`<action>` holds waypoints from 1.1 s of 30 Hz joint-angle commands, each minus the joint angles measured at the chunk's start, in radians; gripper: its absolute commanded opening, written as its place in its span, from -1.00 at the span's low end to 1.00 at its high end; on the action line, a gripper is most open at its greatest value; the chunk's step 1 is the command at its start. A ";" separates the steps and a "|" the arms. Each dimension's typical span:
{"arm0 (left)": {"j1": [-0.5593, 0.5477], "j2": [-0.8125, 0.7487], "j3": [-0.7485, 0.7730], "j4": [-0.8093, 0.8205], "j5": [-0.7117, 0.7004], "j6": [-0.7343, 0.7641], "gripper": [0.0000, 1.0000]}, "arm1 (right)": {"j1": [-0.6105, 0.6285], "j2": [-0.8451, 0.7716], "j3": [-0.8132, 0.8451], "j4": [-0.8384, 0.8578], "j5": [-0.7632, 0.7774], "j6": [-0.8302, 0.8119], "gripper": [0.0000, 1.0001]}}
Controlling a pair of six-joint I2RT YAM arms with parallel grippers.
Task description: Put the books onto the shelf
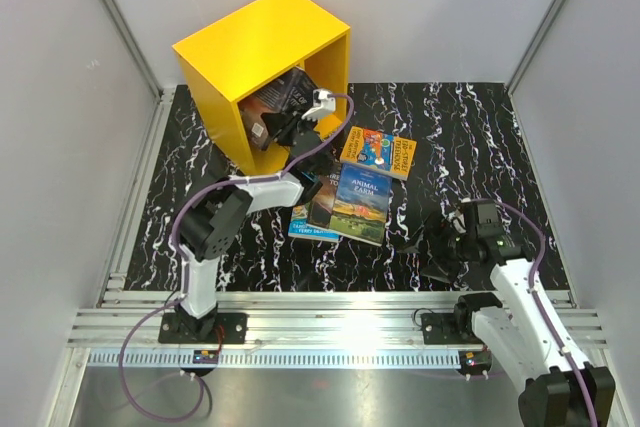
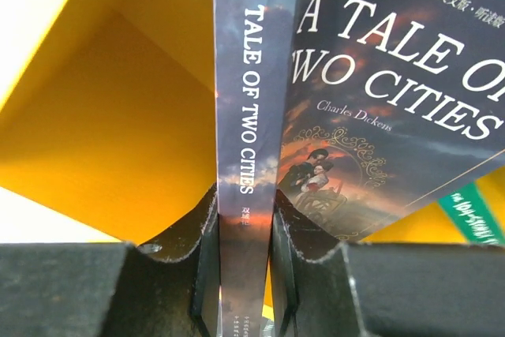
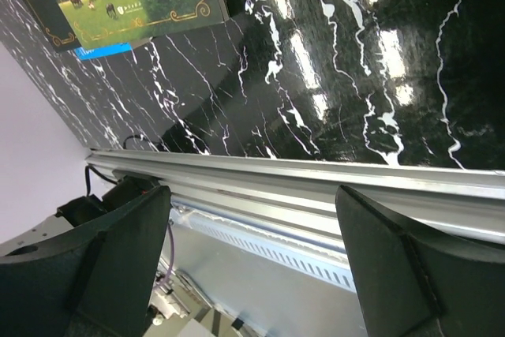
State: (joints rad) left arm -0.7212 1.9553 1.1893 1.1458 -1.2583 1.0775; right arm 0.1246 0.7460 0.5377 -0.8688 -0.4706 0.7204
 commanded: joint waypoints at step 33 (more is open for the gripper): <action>0.005 0.174 -0.194 0.520 -0.004 -1.061 -1.00 | 0.004 0.029 -0.105 0.223 -0.085 -0.009 0.83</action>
State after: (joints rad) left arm -0.6914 2.1082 0.9257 1.2236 -1.3052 0.0849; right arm 0.1246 0.7780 0.4442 -0.6807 -0.5430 0.7147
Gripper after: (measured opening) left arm 0.256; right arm 0.918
